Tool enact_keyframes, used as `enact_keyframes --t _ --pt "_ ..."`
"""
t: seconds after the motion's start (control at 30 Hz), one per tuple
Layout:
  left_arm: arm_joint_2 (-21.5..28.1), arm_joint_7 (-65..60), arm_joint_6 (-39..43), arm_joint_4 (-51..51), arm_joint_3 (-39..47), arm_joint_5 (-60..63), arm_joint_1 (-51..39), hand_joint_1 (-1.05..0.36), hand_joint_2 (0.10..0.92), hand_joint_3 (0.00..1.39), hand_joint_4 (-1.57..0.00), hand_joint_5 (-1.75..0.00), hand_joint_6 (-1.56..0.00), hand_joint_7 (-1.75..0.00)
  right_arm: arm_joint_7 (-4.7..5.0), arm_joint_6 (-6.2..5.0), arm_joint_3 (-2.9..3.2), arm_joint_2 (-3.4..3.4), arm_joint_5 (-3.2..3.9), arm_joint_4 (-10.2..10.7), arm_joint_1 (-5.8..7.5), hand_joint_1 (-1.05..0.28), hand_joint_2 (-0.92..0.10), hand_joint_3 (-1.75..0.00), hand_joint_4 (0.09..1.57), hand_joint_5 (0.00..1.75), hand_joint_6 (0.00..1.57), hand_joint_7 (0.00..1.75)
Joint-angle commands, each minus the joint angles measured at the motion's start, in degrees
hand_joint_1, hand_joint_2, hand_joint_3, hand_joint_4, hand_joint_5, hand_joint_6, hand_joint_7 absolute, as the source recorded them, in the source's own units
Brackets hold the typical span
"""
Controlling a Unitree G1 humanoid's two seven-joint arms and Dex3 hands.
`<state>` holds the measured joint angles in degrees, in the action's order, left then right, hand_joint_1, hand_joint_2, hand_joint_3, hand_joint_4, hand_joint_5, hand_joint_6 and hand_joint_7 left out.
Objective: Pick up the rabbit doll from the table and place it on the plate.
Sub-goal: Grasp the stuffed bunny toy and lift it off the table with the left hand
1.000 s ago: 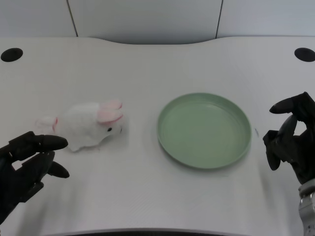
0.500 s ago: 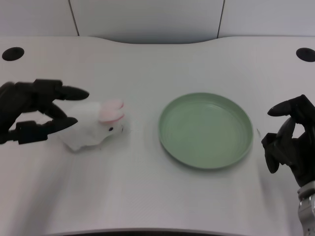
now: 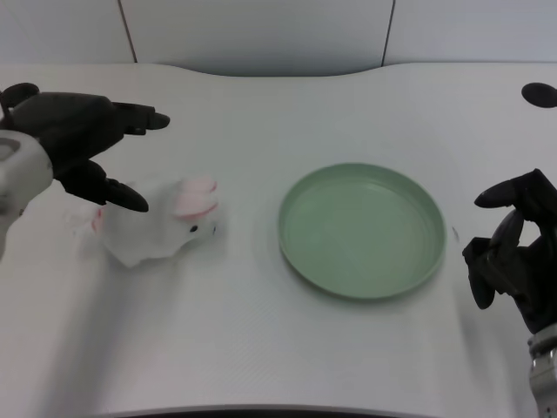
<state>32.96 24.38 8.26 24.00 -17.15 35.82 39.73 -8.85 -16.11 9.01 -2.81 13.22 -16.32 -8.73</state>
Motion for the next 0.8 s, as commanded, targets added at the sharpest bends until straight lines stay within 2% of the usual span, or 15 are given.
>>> enact_keyframes --t 0.03,0.1,0.17,0.3,0.4,0.43,0.47,0.6,0.67,0.7,0.8 --pt "-2.2 0.3 -1.0 6.1 -3.4 2.1 3.2 -0.9 0.917 0.01 -0.11 0.0 -0.15 0.0 0.19 1.67 0.53 0.6 0.96 2.2 1.24 -0.3 -0.85 -1.41 1.56 1.75 1.15 1.75" --pt "-3.5 -0.1 -1.2 9.4 -4.9 2.6 4.7 -0.93 0.92 0.02 -0.08 0.0 -0.13 0.0 0.24 2.97 0.4 0.73 1.01 3.8 1.87 -0.29 -0.85 -1.4 1.57 1.75 1.15 1.75" --pt "-5.5 1.6 -2.6 13.6 -6.1 2.3 6.7 -0.95 0.921 0.02 -0.06 0.0 -0.09 0.0 -0.18 3.98 0.52 0.67 1.71 4.9 2.46 -0.28 -0.85 -1.4 1.57 1.75 1.15 1.75" --pt "-9.4 4.3 -5.5 21.9 -9.2 3.1 11.5 -0.98 0.921 0.05 -0.02 0.0 -0.04 0.0 -0.92 3.8 0.51 0.96 1.92 5.7 3.23 -0.29 -0.86 -1.4 1.56 1.75 1.15 1.75" --pt "-12.4 3.4 -6.6 28.9 -10.7 2.9 13.9 -1.0 0.921 0.05 -0.02 0.0 -0.03 -0.01 -0.94 4.77 0.46 0.92 2.33 7.0 3.78 -0.3 -0.87 -1.39 1.56 1.75 1.14 1.75" --pt "-13.5 2.7 -6.8 31.5 -11.2 3.1 14.4 -1.02 0.92 0.04 -0.01 0.0 -0.04 -0.01 -0.68 4.51 0.39 0.98 1.83 7.2 3.98 -0.3 -0.87 -1.39 1.56 1.75 1.14 1.75" --pt "-14.3 2.0 -6.9 33.7 -11.8 3.5 15.0 -1.03 0.915 0.03 0.0 0.0 -0.05 -0.02 -0.68 4.22 0.37 1.02 1.63 7.3 4.13 -0.27 -0.88 -1.41 1.56 1.75 1.14 1.75" --pt "-16.6 -1.1 -7.0 40.7 -14.7 5.5 16.1 -1.05 0.911 0.02 0.0 0.0 -0.06 -0.02 -0.71 5.35 0.34 1.02 2.03 8.8 4.99 -0.27 -0.89 -1.41 1.57 1.75 1.13 1.75" --pt "-17.1 -3.2 -6.3 42.7 -16.0 6.4 16.1 -1.05 0.915 0.02 0.0 0.0 -0.05 -0.02 -0.09 5.92 0.06 1.27 1.03 10.0 5.68 -0.25 -0.91 -1.41 1.56 1.75 1.13 1.75" --pt "-17.5 -4.0 -6.1 43.7 -16.5 6.7 16.2 -1.05 0.917 0.02 0.0 0.0 -0.05 -0.02 0.05 5.91 0.01 1.28 0.8 10.4 6.0 -0.25 -0.91 -1.41 1.55 1.75 1.13 1.75" --pt "-18.5 -5.5 -5.8 46.4 -18.0 7.7 16.6 -1.05 0.907 0.01 0.0 0.0 -0.03 0.0 -0.09 5.68 -0.08 1.36 0.68 11.3 6.66 -0.24 -0.92 -1.41 1.55 1.75 1.14 1.75"
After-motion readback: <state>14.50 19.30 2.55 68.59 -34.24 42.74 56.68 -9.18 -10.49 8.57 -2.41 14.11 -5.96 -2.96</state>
